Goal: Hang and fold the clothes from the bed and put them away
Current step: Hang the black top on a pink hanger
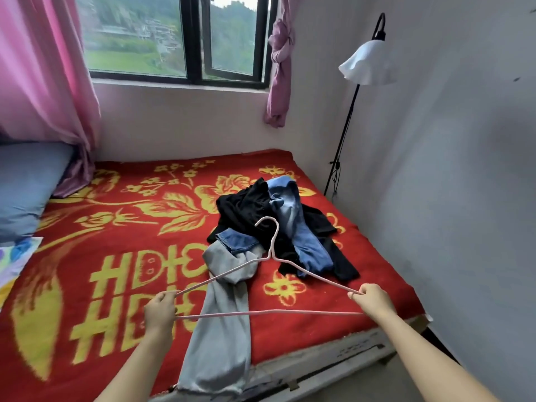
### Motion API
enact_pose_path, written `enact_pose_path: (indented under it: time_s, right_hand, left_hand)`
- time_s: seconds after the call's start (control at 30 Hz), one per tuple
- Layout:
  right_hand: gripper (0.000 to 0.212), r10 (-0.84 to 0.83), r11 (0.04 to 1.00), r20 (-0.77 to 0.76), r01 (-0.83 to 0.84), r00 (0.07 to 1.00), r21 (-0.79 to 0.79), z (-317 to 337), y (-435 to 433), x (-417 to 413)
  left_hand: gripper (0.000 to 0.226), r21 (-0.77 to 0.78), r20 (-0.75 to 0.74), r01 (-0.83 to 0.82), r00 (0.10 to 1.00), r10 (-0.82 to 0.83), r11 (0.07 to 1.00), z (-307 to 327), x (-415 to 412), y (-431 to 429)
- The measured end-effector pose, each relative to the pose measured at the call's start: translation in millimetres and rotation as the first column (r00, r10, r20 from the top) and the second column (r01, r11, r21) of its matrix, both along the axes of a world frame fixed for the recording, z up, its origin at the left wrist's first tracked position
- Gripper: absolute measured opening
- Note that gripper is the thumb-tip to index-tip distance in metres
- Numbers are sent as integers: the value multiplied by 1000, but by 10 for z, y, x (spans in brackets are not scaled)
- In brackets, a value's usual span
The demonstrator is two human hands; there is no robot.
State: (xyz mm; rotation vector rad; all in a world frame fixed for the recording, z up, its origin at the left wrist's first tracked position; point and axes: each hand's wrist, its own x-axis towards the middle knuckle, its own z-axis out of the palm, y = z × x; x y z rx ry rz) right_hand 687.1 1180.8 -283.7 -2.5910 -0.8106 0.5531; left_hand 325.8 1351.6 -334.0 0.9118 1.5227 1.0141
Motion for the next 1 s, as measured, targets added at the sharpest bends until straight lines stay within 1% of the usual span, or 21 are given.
enact_pose_path:
  time_s: [0.13, 0.17, 0.27, 0.43, 0.63, 0.7, 0.73, 0.77, 0.8, 0.83, 0.87, 0.9, 0.93, 1.0]
  right_hand:
    - [35, -1, 1000, -54, 0, 999, -22, -173, 104, 538]
    - [33, -8, 999, -47, 6, 999, -38, -188, 133, 624]
    - [30, -7, 999, -45, 5, 999, -46, -236, 246, 935]
    - [30, 50, 999, -32, -49, 998, 20, -376, 425, 1172]
    - [30, 105, 992, -16, -104, 994, 75, -489, 707, 1349]
    - [28, 128, 991, 36, -129, 991, 22, -466, 909, 1461]
    - [24, 138, 990, 77, -135, 987, -47, -458, 980, 1504]
    - [20, 150, 982, 132, -132, 980, -136, -460, 1042, 1551]
    - [24, 161, 967, 183, -118, 970, -225, -465, 1163, 1612]
    - [35, 169, 943, 207, -97, 964, -320, -472, 1182, 1633]
    - [45, 162, 921, 217, -68, 963, -383, -476, 1230, 1632]
    - [52, 135, 913, 211, -38, 968, -407, -507, 1324, 1623]
    - [55, 119, 905, 194, -26, 974, -424, -527, 1400, 1592]
    - [56, 132, 900, 163, -49, 978, -434, -559, 1583, 1519]
  left_hand:
    - [17, -17, -34, -40, 999, 39, 999, -158, 666, -72]
    - [16, -30, -41, -56, 998, 55, 998, -191, 777, -104]
    - [19, -63, -15, -91, 996, 90, 994, -270, 1049, -164]
    - [14, -57, -38, -93, 995, 91, 994, -242, 1167, -18]
    - [14, -20, -46, -42, 998, 42, 999, -321, 1243, 328]
    - [15, -8, -70, -12, 997, 12, 1000, -401, 1321, 571]
    - [16, 11, -105, 26, 994, -25, 1000, -406, 1367, 657]
    - [16, 21, -162, 80, 984, -76, 997, -440, 1415, 746]
    - [13, 8, -256, 141, 957, -134, 990, -508, 1465, 900]
    - [14, -36, -376, 210, 903, -208, 977, -543, 1505, 945]
    - [22, -99, -480, 269, 831, -283, 958, -597, 1539, 1019]
    - [27, -150, -519, 315, 782, -346, 937, -675, 1572, 1132]
    - [28, -191, -516, 358, 756, -404, 914, -721, 1596, 1204]
    - [29, -233, -516, 425, 708, -482, 875, -785, 1635, 1349]
